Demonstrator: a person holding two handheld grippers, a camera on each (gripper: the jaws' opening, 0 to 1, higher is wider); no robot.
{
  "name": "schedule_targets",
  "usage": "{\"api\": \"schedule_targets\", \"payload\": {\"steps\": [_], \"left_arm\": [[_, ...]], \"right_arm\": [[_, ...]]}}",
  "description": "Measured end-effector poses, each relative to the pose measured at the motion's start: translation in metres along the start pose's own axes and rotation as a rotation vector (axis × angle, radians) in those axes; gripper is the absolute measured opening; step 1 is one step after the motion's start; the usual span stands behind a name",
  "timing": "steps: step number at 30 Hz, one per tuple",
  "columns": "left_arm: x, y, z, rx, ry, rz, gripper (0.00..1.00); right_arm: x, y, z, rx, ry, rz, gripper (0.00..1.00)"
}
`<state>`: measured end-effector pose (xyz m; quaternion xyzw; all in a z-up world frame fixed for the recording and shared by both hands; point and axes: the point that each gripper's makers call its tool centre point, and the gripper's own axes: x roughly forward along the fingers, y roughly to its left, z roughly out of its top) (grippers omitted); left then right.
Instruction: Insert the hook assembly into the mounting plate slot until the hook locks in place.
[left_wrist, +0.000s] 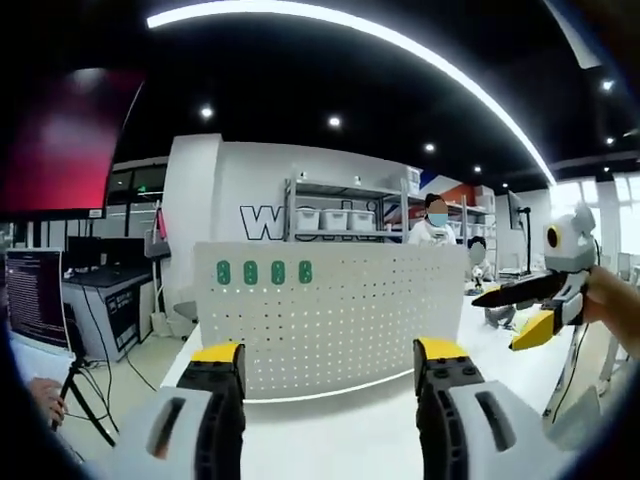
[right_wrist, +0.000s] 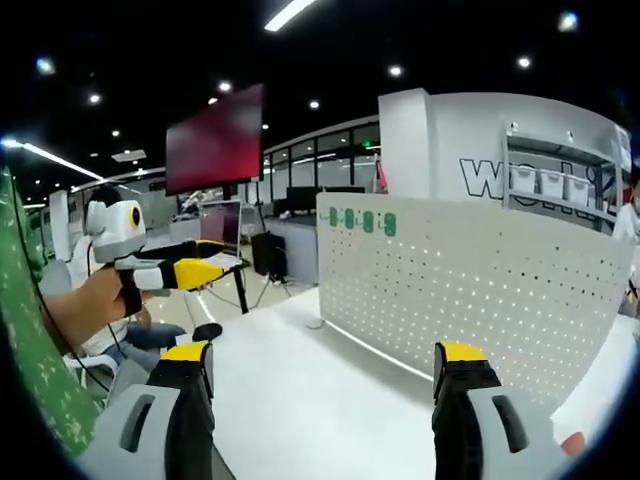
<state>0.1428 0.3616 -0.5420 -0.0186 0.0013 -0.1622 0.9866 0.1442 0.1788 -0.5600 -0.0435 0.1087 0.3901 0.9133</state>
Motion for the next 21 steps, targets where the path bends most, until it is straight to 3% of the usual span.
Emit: {"api": "schedule_targets", "payload": {"steps": [6,11,19,21], "left_arm": [[-0.007,0.000,-0.001,-0.010,-0.008,0.002,0.77],[-0.008,-0.001,0.000,-0.016,-0.014,0.003,0.82],[-0.008,-0.004,-0.002,-0.033,-0.010,-0.004,0.99],[-0.008,-0.006,-0.003,-0.036,-0.001,-0.009,1.00]], "right_arm": [[-0.003,0.000,0.013,0.025,-0.068,-0.013,1.00],[-0.004,-0.002,0.015,0.038,-0.071,-0.017,1.00],[-0.004,-0.003,0.015,0.040,-0.075,-0.019,1.00],[-0.004,-0.003,0.016,0.036,-0.076,-0.021,1.00]]}}
